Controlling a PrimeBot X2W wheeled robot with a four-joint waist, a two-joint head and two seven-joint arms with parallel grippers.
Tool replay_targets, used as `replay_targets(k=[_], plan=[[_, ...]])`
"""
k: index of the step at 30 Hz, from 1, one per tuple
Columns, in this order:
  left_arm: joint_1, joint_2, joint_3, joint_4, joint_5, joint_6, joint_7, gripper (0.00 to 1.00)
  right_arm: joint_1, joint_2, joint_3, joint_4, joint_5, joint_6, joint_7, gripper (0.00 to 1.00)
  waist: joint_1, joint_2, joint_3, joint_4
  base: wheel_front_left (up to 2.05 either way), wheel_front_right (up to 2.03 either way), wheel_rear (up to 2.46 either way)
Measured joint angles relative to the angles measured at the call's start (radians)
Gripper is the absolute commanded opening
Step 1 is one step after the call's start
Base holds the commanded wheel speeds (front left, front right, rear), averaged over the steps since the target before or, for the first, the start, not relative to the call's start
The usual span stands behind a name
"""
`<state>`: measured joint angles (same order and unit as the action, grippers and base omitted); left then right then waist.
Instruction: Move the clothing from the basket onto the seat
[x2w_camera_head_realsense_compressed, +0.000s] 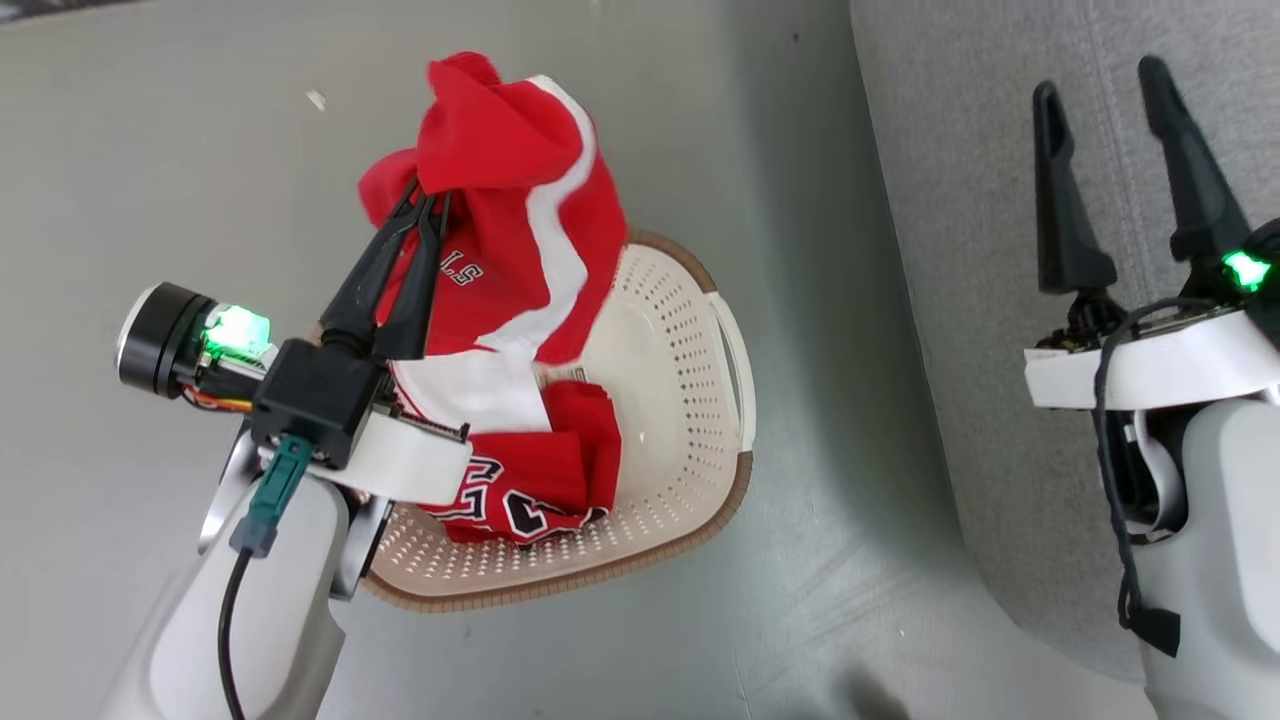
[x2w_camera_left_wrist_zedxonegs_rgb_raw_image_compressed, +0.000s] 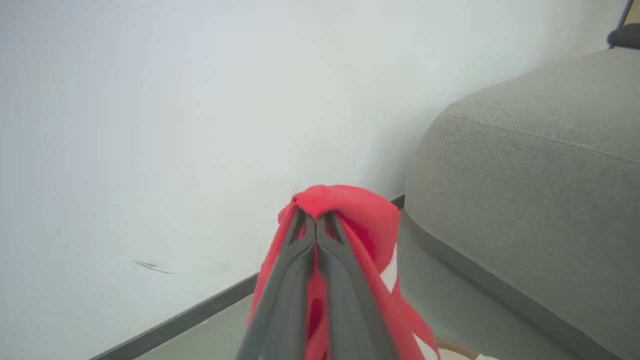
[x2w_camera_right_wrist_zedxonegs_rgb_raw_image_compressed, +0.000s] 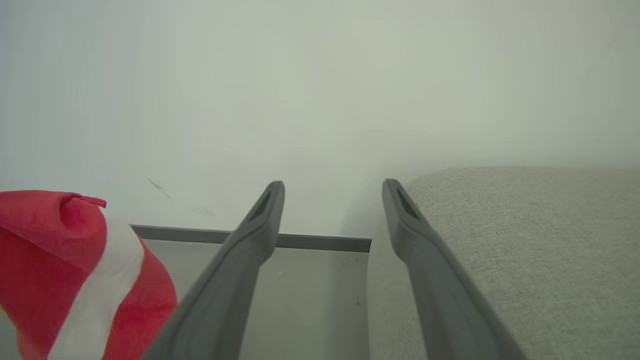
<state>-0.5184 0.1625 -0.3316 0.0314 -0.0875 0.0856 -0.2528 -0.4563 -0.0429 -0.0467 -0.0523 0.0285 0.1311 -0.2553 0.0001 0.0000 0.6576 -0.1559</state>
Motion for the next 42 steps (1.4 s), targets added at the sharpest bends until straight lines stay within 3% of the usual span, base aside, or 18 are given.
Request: replay_targets(k=[9,20,31,42], plan=[[0.039,0.012,0.014,-0.049,-0.028,-0.011,-0.004,0.00,0.042,-0.001,0.035,0.027,-0.014,0.000,0.000,1.00,0.0000,0.0000,-0.099,0.023,0.00,0.00,0.00],[0.080,0.078,0.030,-0.028,-0.046,-0.056,-0.004,0.00,0.122,-0.001,0.106,0.064,-0.021,0.000,0.000,1.00,0.0000,0.0000,-0.233,0.042,0.00,0.00,0.00],[0.076,0.128,0.010,-0.020,-0.055,-0.128,0.033,0.00,0.191,-0.029,0.282,0.124,-0.021,0.000,0.000,1.00,0.0000,0.0000,-0.378,0.057,0.00,0.00,0.00],[0.048,0.120,-0.044,-0.051,-0.062,-0.169,0.063,0.00,0.228,-0.103,0.441,0.163,0.045,0.000,0.000,1.00,-0.0001,0.0000,-0.495,0.068,0.00,0.00,0.00]])
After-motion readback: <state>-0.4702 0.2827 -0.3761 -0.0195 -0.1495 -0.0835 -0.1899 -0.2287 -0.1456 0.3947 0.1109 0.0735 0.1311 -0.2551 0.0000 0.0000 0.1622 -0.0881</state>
